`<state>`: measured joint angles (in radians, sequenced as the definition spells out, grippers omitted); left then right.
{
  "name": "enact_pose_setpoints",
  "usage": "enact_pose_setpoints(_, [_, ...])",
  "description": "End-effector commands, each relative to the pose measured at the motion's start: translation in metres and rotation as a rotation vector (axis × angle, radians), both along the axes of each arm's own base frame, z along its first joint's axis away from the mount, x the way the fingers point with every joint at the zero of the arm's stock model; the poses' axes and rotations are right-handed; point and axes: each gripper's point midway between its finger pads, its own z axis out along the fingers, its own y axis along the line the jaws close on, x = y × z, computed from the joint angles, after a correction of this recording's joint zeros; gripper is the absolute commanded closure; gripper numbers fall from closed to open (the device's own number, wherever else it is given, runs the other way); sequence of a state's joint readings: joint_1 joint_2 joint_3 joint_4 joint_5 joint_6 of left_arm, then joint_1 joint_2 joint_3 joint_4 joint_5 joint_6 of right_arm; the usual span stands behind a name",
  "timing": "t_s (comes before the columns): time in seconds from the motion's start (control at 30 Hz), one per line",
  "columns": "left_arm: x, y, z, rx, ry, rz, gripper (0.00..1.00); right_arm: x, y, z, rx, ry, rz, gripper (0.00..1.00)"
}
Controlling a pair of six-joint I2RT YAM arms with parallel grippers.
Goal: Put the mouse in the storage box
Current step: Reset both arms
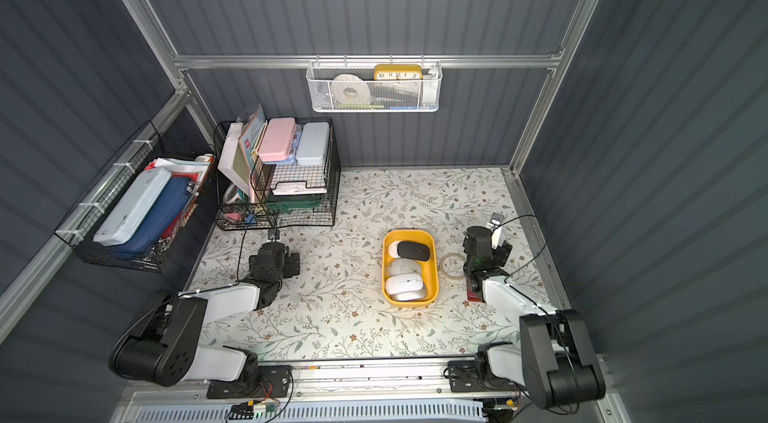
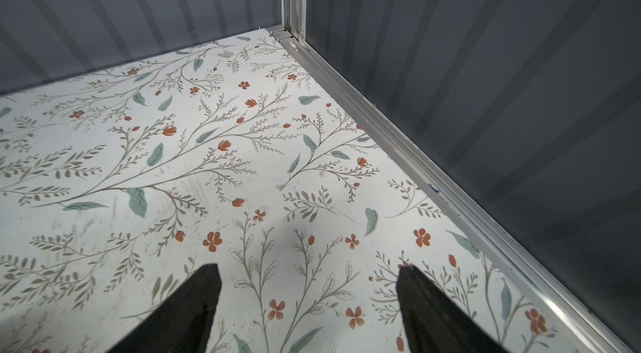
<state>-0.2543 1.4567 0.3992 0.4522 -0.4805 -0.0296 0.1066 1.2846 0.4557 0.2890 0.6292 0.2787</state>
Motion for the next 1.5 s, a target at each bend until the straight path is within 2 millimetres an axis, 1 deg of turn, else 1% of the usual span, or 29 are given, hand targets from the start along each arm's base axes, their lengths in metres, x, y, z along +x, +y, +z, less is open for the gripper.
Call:
enact_pose_setpoints(0.0, [0.035,-0.015,0.028,-0.025,-0.133,-0.096,0.01,0.008,-0.004,0.018,-0.016,-0.105,0.003,0.15])
enact_pose_setpoints(0.13, [0.048,-0.023,0.025,-0.021,-0.133,-0.161,0.01,0.010,-0.006,0.024,-0.015,-0.180,0.046,0.15])
enact_pose_setpoints(0.23, [0.051,-0.030,0.022,-0.008,-0.138,-0.219,0.01,0.012,-0.007,0.029,-0.019,-0.229,0.078,0.15])
enact_pose_setpoints(0.3, [0.052,-0.030,0.021,-0.006,-0.178,-0.240,0.01,0.015,-0.008,0.025,-0.013,-0.250,0.085,0.15])
enact_pose_setpoints(0.37, [0.050,-0.027,0.018,-0.036,-0.158,-0.240,0.01,0.020,-0.009,0.018,-0.001,-0.265,0.090,0.15])
enact_pose_setpoints(0.5, [0.048,-0.026,0.021,-0.080,-0.182,-0.262,0.01,0.033,0.008,0.018,-0.025,-0.282,0.209,0.16])
enact_pose_setpoints(0.57, [0.044,-0.027,0.021,-0.098,-0.200,-0.281,0.01,0.034,0.021,0.014,-0.016,-0.264,0.295,0.16])
enact_pose_setpoints(0.6, [0.043,-0.027,0.023,-0.101,-0.213,-0.283,0.01,0.032,0.027,0.006,-0.004,-0.240,0.328,0.16])
enact_pose_setpoints(0.67, [0.042,-0.026,0.023,-0.113,-0.221,-0.286,0.00,0.033,0.031,0.004,-0.015,-0.269,0.356,0.16])
enact_pose_setpoints(0.77, [0.042,-0.020,0.017,-0.157,-0.219,-0.284,0.00,0.040,0.032,0.007,-0.030,-0.312,0.364,0.14])
enact_pose_setpoints(0.8, [0.045,-0.020,0.012,-0.162,-0.229,-0.293,0.00,0.041,0.033,0.005,-0.024,-0.294,0.367,0.12])
enact_pose_setpoints(0.83, [0.050,-0.017,0.014,-0.147,-0.256,-0.291,0.01,0.044,0.033,0.003,-0.018,-0.265,0.371,0.12])
enact_pose_setpoints(0.87, [0.047,-0.017,0.004,-0.184,-0.169,-0.273,0.01,0.047,0.034,0.001,-0.008,-0.234,0.377,0.12])
enact_pose_setpoints(0.9, [0.049,-0.014,0.003,-0.198,-0.155,-0.266,0.01,0.050,0.036,0.000,-0.003,-0.206,0.389,0.11])
enact_pose_setpoints(0.93, [0.053,-0.013,0.006,-0.193,-0.195,-0.261,0.00,0.052,0.038,-0.003,0.005,-0.174,0.398,0.01])
enact_pose_setpoints(1.0, [0.052,-0.007,0.000,-0.205,-0.133,-0.225,0.01,0.055,0.037,-0.005,0.014,-0.158,0.400,0.01])
enact_pose_setpoints(1.03, [0.058,0.000,0.003,-0.202,-0.162,-0.189,0.00,0.056,0.038,-0.004,0.014,-0.167,0.411,0.01])
enact_pose_setpoints(1.07, [0.060,0.007,0.000,-0.212,-0.135,-0.147,0.01,0.056,0.038,-0.004,0.012,-0.175,0.410,0.01])
enact_pose_setpoints(1.1, [0.058,0.009,-0.003,-0.235,-0.112,-0.140,0.01,0.056,0.038,-0.003,0.009,-0.184,0.413,0.01])
enact_pose_setpoints(1.13, [0.060,0.011,-0.001,-0.240,-0.134,-0.138,0.01,0.056,0.038,-0.003,0.007,-0.189,0.413,0.01])
enact_pose_setpoints(1.47, [0.058,0.012,-0.003,-0.238,-0.120,-0.129,0.01,0.056,0.038,-0.003,0.007,-0.193,0.413,0.01])
